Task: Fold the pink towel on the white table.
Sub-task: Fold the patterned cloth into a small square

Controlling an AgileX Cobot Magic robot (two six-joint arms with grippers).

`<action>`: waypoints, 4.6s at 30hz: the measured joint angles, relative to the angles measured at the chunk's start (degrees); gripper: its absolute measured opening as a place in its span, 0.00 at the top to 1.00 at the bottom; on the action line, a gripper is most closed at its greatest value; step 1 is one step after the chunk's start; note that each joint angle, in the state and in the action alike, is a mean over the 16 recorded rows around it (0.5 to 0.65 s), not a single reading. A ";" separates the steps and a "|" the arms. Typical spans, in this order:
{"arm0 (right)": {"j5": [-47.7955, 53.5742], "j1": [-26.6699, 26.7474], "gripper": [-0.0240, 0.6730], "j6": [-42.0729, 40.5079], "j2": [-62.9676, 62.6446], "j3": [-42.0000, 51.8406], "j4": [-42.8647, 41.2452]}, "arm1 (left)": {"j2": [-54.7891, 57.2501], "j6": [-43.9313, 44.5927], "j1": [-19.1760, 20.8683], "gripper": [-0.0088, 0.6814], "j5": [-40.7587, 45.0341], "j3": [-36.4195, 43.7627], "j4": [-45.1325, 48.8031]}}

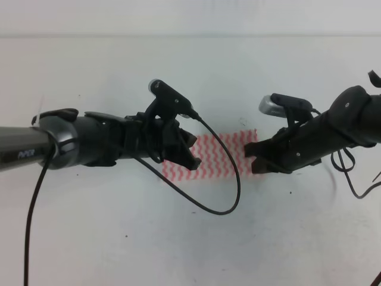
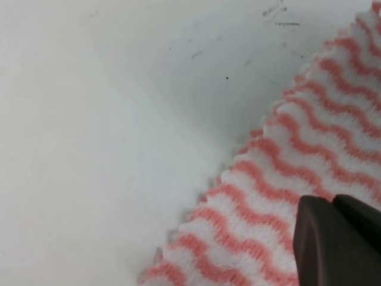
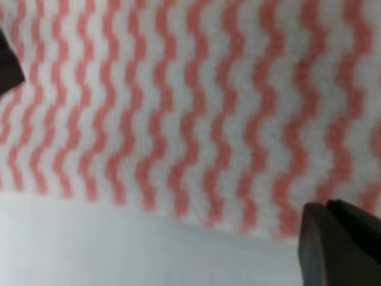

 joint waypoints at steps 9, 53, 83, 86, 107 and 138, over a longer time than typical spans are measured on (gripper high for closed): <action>-1.37 0.00 0.99 2.41 -1.40 -1.09 -1.82 | -0.09 -0.01 -0.01 0.98 0.47 -0.01 -0.20; -6.83 0.00 0.99 2.82 9.36 -14.57 3.11 | -0.15 -3.50 -0.10 0.98 7.16 0.02 0.03; -1.73 -0.01 0.99 2.93 7.58 -16.51 1.64 | -1.26 -13.20 0.17 0.98 8.98 0.02 8.92; -1.16 -0.01 0.99 3.19 5.42 -16.48 0.48 | -1.55 -18.35 0.55 0.98 10.30 0.03 14.27; 4.35 -0.01 0.99 4.28 -1.10 -16.33 -3.33 | -0.21 -34.39 2.29 0.98 15.77 -0.32 30.35; 5.26 0.00 0.99 4.30 0.71 -16.39 -3.50 | -0.85 -46.50 4.59 0.98 16.12 -1.12 46.18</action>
